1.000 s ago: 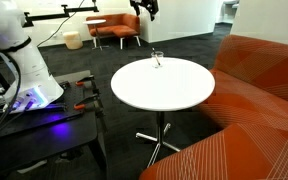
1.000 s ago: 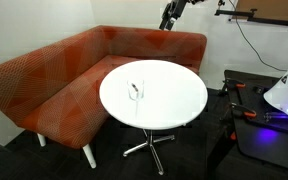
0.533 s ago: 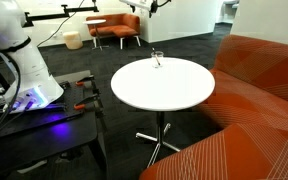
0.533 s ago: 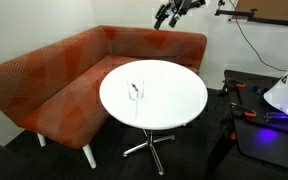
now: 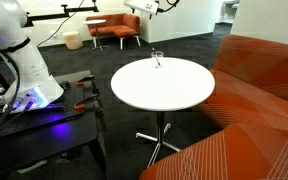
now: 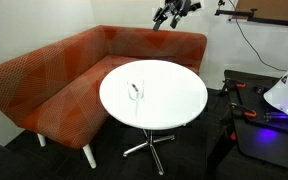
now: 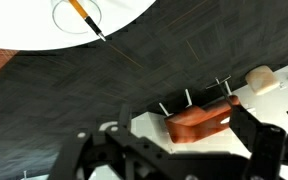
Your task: Take the pen out of the glass and set it on the table
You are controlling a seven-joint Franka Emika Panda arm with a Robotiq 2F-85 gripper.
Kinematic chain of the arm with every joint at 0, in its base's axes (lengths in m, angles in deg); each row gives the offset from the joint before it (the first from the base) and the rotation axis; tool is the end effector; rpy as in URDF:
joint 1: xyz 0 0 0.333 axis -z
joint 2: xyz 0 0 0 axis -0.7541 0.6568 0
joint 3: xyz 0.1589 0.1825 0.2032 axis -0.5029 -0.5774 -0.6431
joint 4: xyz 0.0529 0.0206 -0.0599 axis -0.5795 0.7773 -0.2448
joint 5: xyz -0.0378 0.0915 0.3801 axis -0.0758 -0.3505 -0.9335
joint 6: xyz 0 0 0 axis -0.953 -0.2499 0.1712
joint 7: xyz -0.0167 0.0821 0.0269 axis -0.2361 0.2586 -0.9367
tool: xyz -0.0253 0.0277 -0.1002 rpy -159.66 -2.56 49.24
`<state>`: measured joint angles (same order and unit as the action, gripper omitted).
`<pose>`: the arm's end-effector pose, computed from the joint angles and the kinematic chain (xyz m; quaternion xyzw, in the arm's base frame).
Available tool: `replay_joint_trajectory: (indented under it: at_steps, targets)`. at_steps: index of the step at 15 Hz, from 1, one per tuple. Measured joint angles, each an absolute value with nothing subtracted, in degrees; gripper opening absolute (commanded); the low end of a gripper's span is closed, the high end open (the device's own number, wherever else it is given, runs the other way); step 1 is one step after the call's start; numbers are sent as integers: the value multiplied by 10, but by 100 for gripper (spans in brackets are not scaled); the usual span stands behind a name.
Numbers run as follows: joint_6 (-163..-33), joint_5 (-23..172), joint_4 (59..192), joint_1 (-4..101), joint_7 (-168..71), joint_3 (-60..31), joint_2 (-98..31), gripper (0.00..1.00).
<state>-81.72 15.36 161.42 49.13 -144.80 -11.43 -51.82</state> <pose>0.5158 -0.0234 0.3874 -0.8231 -0.3993 -0.2603 0.3088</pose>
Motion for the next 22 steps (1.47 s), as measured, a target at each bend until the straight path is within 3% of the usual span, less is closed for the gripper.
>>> replay_joint_trajectory:
  at_steps: [17, 22]
  targets:
    - [-822, 70, 1604, 507, -1718, -123, -458, 100]
    - [-903, 49, 1583, 506, -1725, -149, -421, 100]
